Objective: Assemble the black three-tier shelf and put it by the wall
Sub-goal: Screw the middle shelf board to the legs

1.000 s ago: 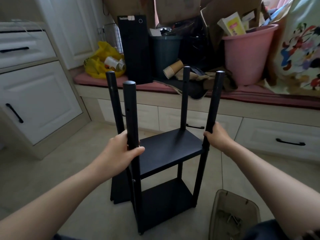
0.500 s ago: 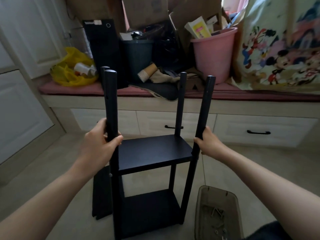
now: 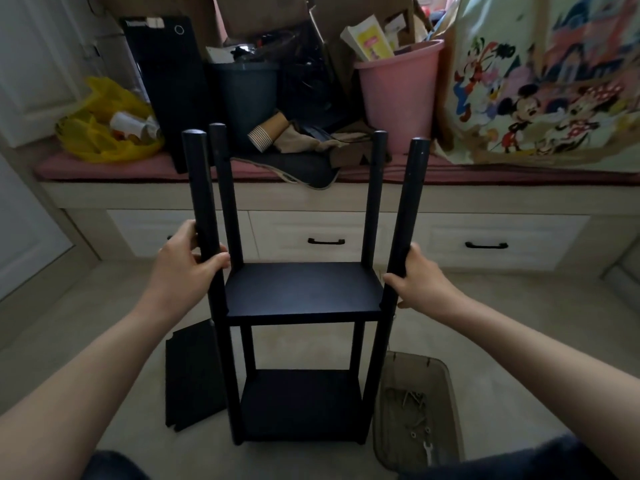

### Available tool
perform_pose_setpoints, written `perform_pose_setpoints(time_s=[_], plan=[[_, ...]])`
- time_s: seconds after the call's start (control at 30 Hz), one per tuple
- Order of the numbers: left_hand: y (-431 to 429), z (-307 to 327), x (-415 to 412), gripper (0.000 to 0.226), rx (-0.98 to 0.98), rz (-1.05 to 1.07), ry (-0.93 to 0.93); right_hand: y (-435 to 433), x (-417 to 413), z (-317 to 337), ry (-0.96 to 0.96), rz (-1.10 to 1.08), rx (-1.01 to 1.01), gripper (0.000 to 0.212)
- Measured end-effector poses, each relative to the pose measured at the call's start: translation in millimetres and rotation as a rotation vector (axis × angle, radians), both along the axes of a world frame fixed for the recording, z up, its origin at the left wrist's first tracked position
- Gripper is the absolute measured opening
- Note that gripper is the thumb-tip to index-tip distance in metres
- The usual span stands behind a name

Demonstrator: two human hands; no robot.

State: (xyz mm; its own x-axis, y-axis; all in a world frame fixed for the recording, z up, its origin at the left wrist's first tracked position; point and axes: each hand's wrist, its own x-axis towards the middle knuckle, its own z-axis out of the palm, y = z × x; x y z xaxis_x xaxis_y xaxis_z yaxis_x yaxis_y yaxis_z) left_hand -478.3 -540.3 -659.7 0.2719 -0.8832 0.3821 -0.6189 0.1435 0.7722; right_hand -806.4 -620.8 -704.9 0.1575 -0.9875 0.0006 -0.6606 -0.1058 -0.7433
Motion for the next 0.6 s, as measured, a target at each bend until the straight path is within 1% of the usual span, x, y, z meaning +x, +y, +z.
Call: perform_pose_setpoints(time_s=[0.17,0.4,0.6], plan=[[-4.4,-4.5,-11.4,0.038,0.001,-0.011,-0.010,4.7,-12.1,1.4,-0.002,-0.031,-0.013,0.042],[-6.2,-13.6,-30.6,0.031,0.064,-0.055,0.028,1.0,-33.0,-3.3,0.007,-0.085,-0.086,0.035],[-11.3,-19.0,-38.0,0.030,0.023,-0.047,0.005,-2.3,-39.7,-18.6,-0.048,-0.084,-0.167,0.033]])
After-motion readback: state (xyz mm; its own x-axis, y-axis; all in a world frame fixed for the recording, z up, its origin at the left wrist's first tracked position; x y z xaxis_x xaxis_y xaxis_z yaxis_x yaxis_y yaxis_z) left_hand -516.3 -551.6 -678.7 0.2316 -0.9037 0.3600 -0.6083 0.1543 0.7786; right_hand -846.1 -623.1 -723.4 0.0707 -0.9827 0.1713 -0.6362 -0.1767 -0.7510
